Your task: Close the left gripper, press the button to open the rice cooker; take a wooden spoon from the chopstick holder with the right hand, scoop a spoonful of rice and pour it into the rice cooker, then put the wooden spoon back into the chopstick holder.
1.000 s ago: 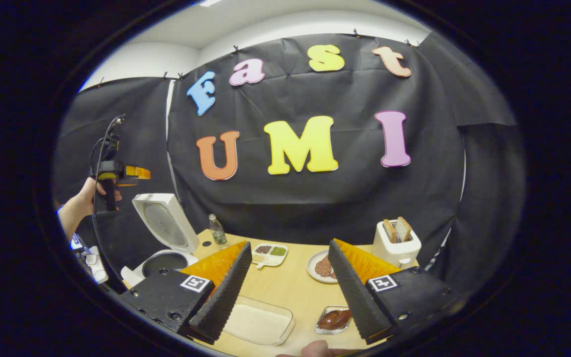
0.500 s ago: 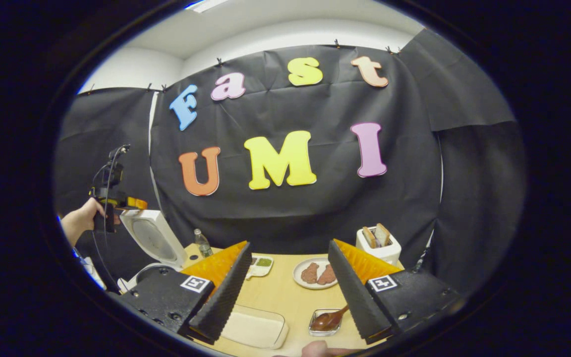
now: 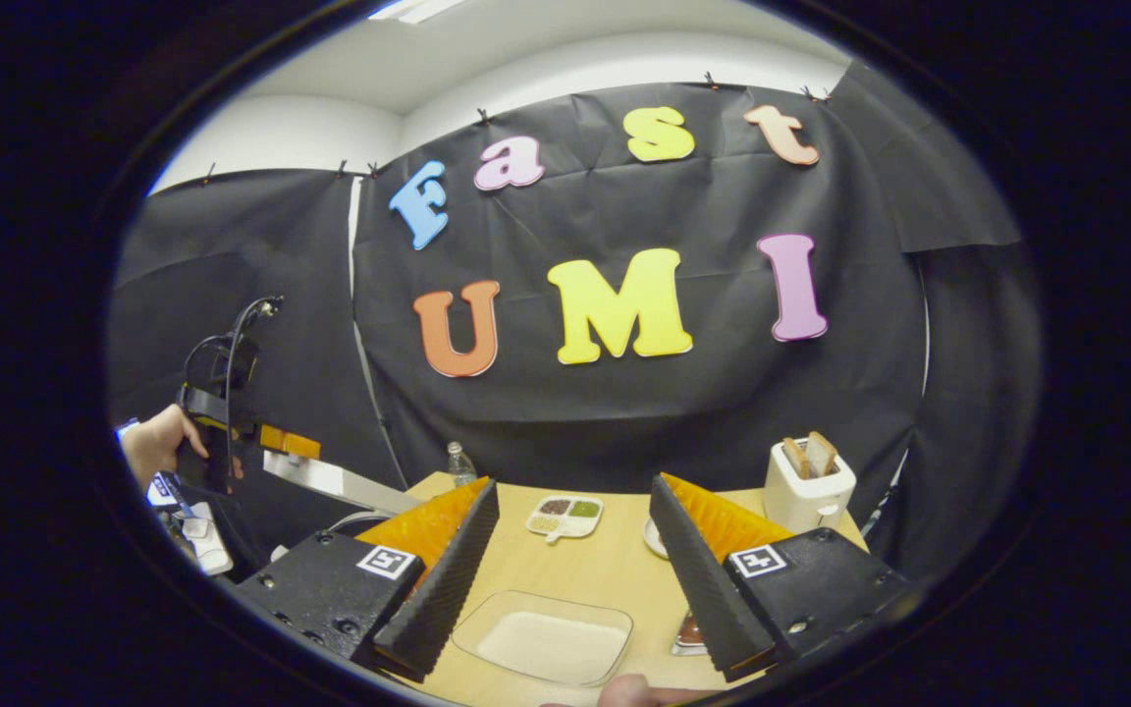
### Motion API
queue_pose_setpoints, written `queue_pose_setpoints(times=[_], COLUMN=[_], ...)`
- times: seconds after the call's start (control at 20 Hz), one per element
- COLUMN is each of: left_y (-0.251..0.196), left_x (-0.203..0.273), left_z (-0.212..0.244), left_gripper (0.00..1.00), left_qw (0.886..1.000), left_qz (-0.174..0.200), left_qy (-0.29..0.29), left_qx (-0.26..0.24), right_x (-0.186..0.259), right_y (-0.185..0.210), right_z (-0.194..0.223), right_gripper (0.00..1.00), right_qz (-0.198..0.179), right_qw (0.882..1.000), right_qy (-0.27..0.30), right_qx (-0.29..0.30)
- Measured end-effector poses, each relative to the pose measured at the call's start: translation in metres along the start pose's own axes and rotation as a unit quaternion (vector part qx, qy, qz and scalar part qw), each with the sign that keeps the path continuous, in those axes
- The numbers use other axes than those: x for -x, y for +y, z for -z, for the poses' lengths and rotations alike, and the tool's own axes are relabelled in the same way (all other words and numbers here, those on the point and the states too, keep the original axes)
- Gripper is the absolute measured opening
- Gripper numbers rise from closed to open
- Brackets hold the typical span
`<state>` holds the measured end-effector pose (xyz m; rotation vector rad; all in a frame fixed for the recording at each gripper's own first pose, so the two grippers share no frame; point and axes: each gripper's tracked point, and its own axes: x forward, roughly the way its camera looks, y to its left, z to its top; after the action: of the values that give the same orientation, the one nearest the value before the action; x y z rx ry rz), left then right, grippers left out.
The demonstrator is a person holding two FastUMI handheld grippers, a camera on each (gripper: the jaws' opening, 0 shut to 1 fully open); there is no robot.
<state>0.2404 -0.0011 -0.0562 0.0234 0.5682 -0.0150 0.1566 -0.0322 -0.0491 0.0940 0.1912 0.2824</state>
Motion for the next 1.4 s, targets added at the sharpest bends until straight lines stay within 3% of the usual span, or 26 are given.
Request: queue_pose_setpoints(times=[0.25, 0.3, 0.45, 0.5, 0.6, 0.8, 0.9, 0.95, 1.2, 1.25, 1.3, 1.4], left_y=[-0.009, -0.011, -0.013, -0.012, -0.01, -0.007, -0.007, -0.007, -0.008, -0.007, -0.006, -0.006], left_x=[0.001, 0.003, -0.004, -0.007, -0.015, -0.018, -0.017, -0.018, -0.023, -0.023, -0.022, -0.021], left_z=[0.076, 0.085, 0.117, 0.126, 0.14, 0.15, 0.154, 0.154, 0.153, 0.15, 0.151, 0.145], left_gripper=[0.96, 0.97, 0.97, 0.97, 0.97, 0.97, 0.98, 0.98, 0.98, 0.98, 0.97, 0.97], left_qw=[0.998, 0.997, 0.995, 0.994, 0.992, 0.994, 0.995, 0.996, 0.999, 0.999, 0.999, 0.999], left_qz=[0.009, 0.015, 0.023, 0.023, 0.019, 0.018, 0.018, 0.017, 0.03, 0.024, 0.022, 0.018], left_qy=[0.06, 0.068, 0.094, 0.101, 0.117, 0.109, 0.096, 0.079, 0.031, 0.028, 0.029, 0.023], left_qx=[0.011, 0.016, 0.025, 0.03, 0.038, 0.023, -0.006, -0.024, -0.026, -0.026, -0.03, -0.026], right_x=[0.01, 0.012, 0.02, 0.022, 0.025, 0.029, 0.03, 0.031, 0.03, 0.029, 0.029, 0.03], right_y=[0.021, 0.024, 0.029, 0.03, 0.031, 0.038, 0.046, 0.047, 0.055, 0.054, 0.054, 0.057], right_z=[0.005, 0.004, 0.0, -0.002, -0.002, -0.004, -0.001, 0.001, 0.024, 0.018, 0.01, 0.0], right_gripper=[1.0, 0.96, 0.96, 1.0, 0.96, 1.0, 0.96, 1.0, 1.0, 0.96, 1.0, 0.96], right_qz=[-0.012, -0.012, -0.007, -0.006, -0.001, 0.014, 0.016, 0.02, 0.03, 0.034, 0.038, 0.044], right_qw=[1.0, 1.0, 1.0, 1.0, 1.0, 1.0, 1.0, 0.999, 0.999, 0.999, 0.999, 0.999], right_qy=[0.003, 0.001, -0.008, -0.01, -0.011, -0.019, -0.024, -0.028, -0.002, -0.003, -0.008, -0.017], right_qx=[0.005, 0.004, 0.004, 0.006, 0.012, 0.004, -0.005, -0.008, -0.018, -0.017, -0.016, -0.01])
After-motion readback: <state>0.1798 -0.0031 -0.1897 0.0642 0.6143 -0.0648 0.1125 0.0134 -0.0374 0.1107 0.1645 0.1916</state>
